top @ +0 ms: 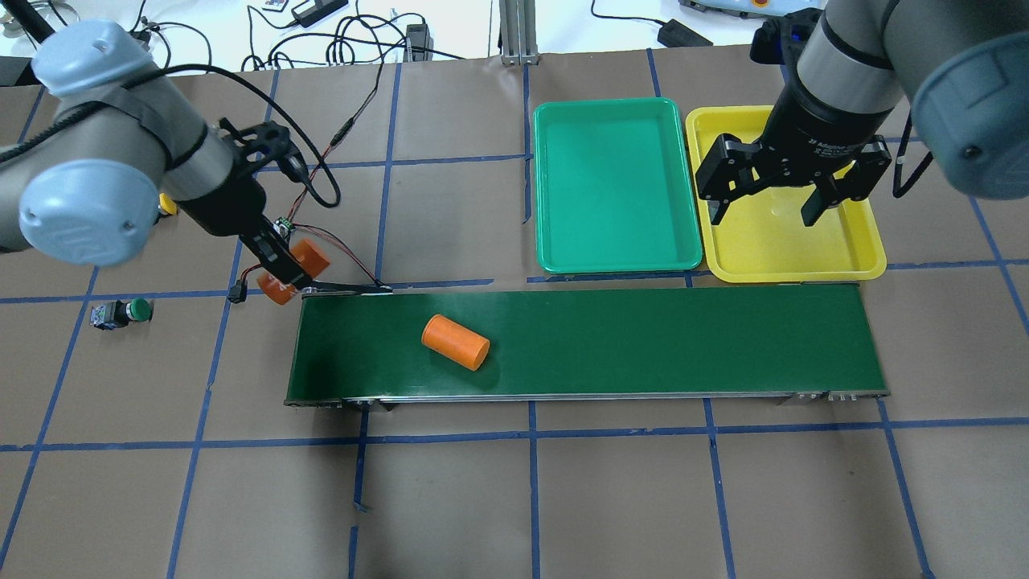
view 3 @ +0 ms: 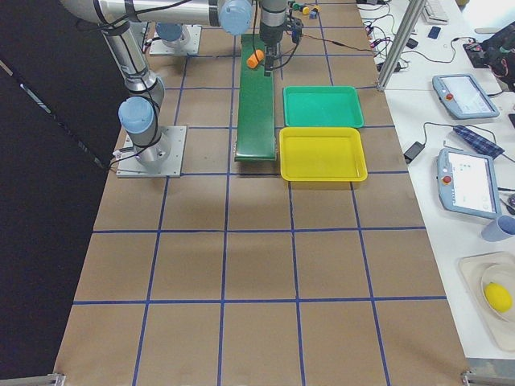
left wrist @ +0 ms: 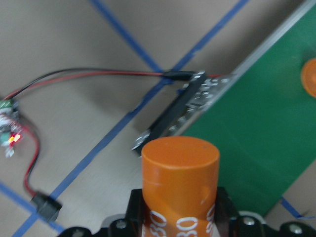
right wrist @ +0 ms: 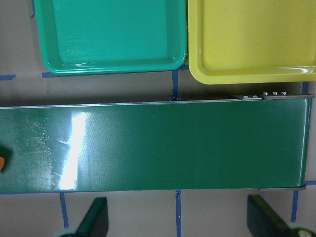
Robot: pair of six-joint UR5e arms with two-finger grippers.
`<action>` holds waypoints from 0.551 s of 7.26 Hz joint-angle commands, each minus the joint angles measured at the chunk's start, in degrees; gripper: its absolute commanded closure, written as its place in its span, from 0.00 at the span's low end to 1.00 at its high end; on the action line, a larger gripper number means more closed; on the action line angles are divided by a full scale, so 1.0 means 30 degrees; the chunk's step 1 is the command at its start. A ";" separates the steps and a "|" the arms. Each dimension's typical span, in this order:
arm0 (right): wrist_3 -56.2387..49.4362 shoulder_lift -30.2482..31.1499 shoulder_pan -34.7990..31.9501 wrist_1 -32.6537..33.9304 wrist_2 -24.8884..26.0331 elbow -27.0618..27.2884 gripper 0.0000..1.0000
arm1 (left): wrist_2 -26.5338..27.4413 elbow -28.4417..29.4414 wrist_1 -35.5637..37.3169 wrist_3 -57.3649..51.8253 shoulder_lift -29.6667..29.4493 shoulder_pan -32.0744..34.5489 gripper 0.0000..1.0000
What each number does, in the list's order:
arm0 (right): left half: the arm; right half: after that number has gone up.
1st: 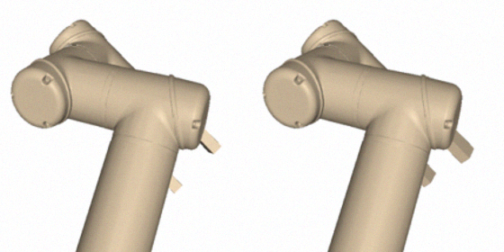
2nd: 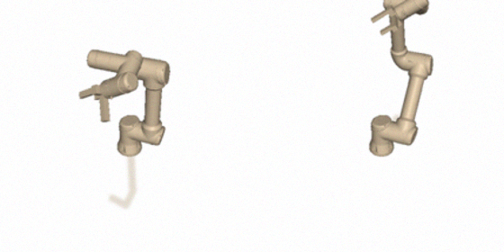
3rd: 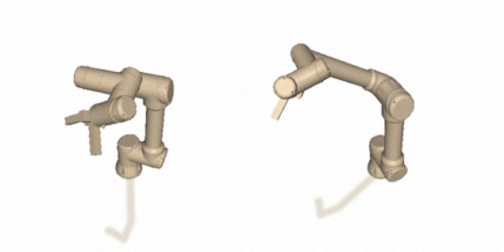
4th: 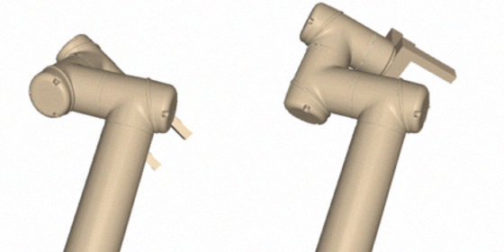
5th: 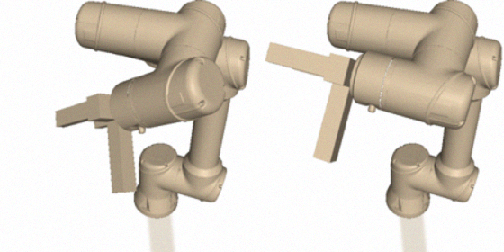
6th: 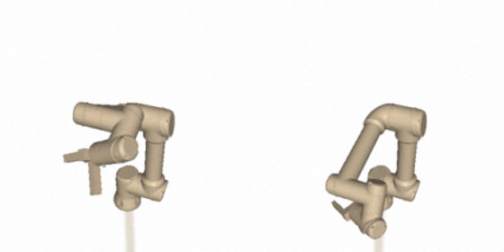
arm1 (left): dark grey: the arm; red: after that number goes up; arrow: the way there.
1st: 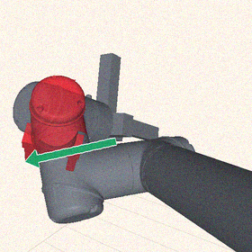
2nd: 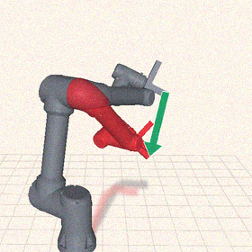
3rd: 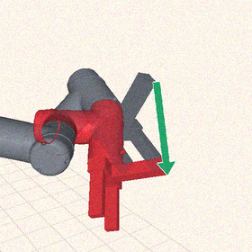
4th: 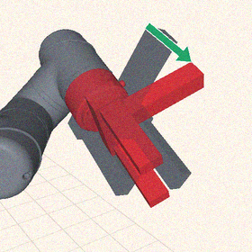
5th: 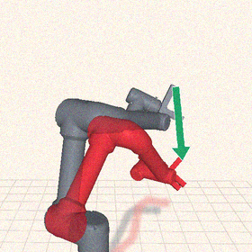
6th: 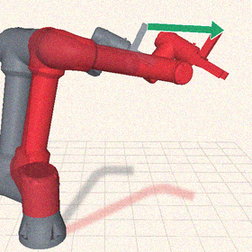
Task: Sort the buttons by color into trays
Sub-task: 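Carry the printed orange cylinder to the belt and release it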
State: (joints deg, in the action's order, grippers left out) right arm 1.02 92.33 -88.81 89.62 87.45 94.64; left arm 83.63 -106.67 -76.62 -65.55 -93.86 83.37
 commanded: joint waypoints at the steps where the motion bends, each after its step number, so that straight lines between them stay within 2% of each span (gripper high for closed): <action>1: 0.0011 0.0015 0.0014 0.0127 0.0000 0.0005 0.00 | 0.0103 -0.2109 0.2436 -0.1085 0.0553 0.0714 0.87; 3: -0.0018 0.0015 0.0014 0.0011 0.0001 0.0005 0.00 | 0.0104 -0.4043 0.5894 -0.1088 0.0147 0.1561 0.69; 4: 0.0011 0.0015 -0.0015 0.0097 0.0001 0.0005 0.00 | 0.0161 -0.4604 0.7795 -0.1059 -0.0089 0.2000 0.01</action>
State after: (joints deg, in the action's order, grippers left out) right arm 1.00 92.35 -88.78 89.76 87.47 94.66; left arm 83.99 -117.71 -60.06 -68.73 -93.23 87.74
